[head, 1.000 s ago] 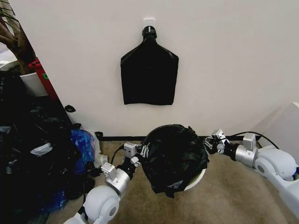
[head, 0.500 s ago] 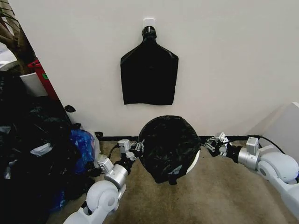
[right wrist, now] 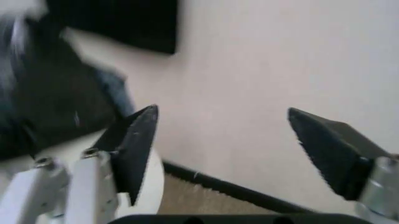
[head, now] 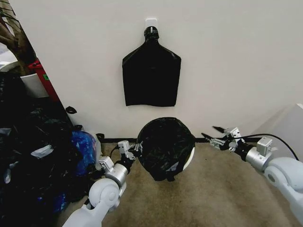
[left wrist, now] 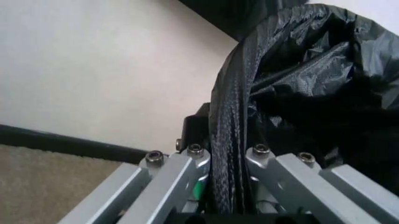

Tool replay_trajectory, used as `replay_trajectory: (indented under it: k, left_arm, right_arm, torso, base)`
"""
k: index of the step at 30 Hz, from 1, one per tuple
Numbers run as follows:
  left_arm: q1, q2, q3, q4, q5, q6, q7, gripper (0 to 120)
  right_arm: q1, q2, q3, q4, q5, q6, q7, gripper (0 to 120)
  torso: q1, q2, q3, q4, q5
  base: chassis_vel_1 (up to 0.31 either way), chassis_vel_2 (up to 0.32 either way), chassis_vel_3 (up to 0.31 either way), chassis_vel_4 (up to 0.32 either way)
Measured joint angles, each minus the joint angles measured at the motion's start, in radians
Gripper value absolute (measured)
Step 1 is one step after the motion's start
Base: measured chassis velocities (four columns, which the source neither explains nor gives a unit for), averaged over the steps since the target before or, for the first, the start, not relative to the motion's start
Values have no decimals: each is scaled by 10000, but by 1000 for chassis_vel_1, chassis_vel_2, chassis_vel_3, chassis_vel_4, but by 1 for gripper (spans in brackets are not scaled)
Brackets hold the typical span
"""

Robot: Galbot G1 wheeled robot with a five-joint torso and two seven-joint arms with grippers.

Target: Place the garbage bag over the trash bin.

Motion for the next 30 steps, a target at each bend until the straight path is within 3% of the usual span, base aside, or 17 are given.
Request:
replay_trajectory:
  k: [1,5,7,16,21,30]
  left_arm:
    - [0,0,0,0,0,0,0,4]
    - [-191,-57,254,-160,370,-247,-818,4]
    - [-304,-67,363,-273,547,-333,-1176,4]
    - [-521,-59,598,-614,1314,-501,-1593,4]
    - [-465,-67,718,-896,2070,-647,-1609,4]
    - [-367,0,727,-1119,2365,-658,-1609,4]
  right_arm:
    - [0,0,0,0,0,0,0,81]
    - [-214,1034,-486,2359,1935,-1006,3908,97]
    - [-356,1457,-758,3138,2654,-1222,4885,100]
    - [-1053,2126,-1766,3522,2212,-1436,5209,96]
    - [-1034,2343,-2733,3478,1042,-1350,4980,80]
    - [-878,2458,-3201,3433,627,-1317,4824,60]
  torso:
    - [0,0,0,0,0]
    - [0,0,0,3,-4]
    - [0,1,-1,2,-5]
    - [0,0,0,1,0]
    - [0,0,0,2,0]
    - [0,0,0,2,0]
  base:
    - [0,0,0,0]
    - [0,0,0,0]
    - [0,0,0,0]
    - [0,0,0,0]
    - [0,0,0,0]
    - [0,0,0,0]
